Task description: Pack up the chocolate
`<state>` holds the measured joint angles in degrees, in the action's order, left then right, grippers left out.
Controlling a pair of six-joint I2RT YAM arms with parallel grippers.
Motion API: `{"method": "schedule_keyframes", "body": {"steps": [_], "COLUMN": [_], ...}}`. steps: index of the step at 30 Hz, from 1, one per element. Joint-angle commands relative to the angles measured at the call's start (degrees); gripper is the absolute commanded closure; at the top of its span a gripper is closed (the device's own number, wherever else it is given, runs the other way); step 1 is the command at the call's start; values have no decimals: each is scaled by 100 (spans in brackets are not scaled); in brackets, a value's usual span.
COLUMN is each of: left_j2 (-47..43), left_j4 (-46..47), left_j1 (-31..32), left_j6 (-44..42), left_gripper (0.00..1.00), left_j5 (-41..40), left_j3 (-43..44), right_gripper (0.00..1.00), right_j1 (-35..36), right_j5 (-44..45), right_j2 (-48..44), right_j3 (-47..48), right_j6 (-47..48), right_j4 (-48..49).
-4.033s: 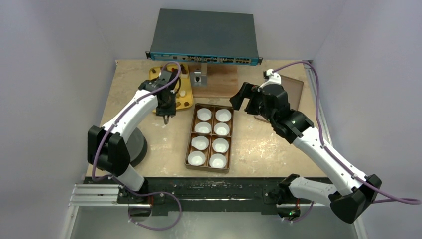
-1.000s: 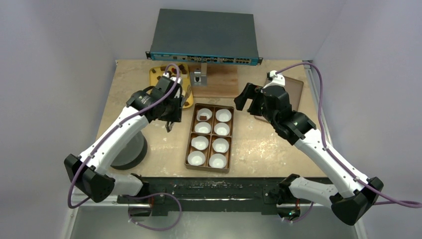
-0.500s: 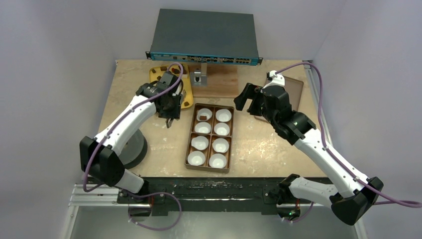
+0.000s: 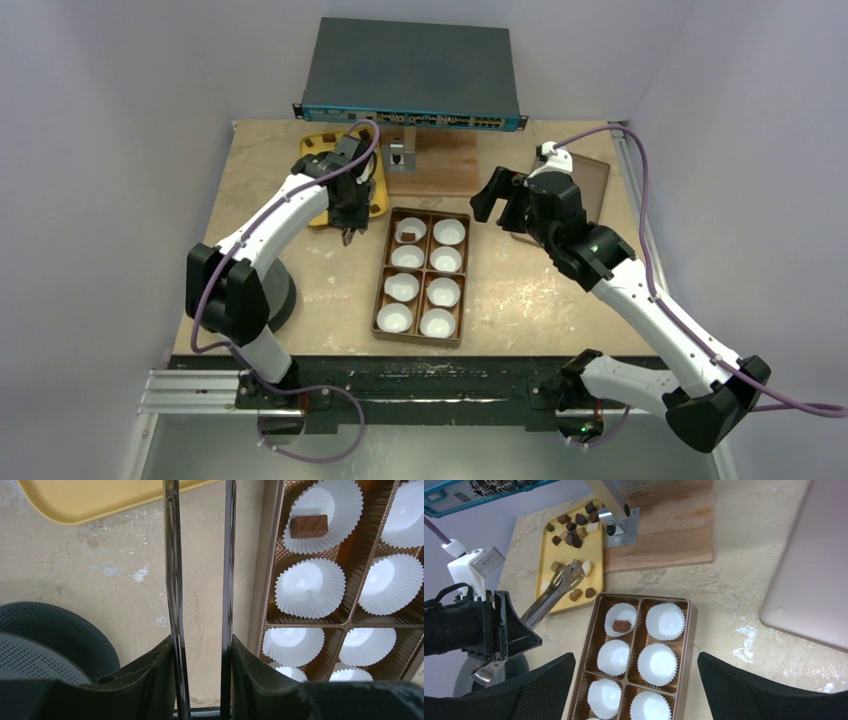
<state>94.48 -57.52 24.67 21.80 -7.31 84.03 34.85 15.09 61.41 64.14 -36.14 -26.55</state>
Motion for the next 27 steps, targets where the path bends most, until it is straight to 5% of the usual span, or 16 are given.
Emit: {"method": "schedule_keyframes", "body": {"steps": [1, 27], "left_j2": [130, 814], "left_j4": [175, 211], "left_j1": [-122, -340], "left_j6": [-80, -228], "left_gripper": [64, 65], "left_j5": [15, 86], "left_j3": [278, 649], "right_gripper": [11, 11], "right_j1": [-5, -5], "right_j5": [41, 15], "right_j2": [-120, -116], "right_j3": [-33, -99], "right_j6": [71, 52], "right_j4": [21, 53]}}
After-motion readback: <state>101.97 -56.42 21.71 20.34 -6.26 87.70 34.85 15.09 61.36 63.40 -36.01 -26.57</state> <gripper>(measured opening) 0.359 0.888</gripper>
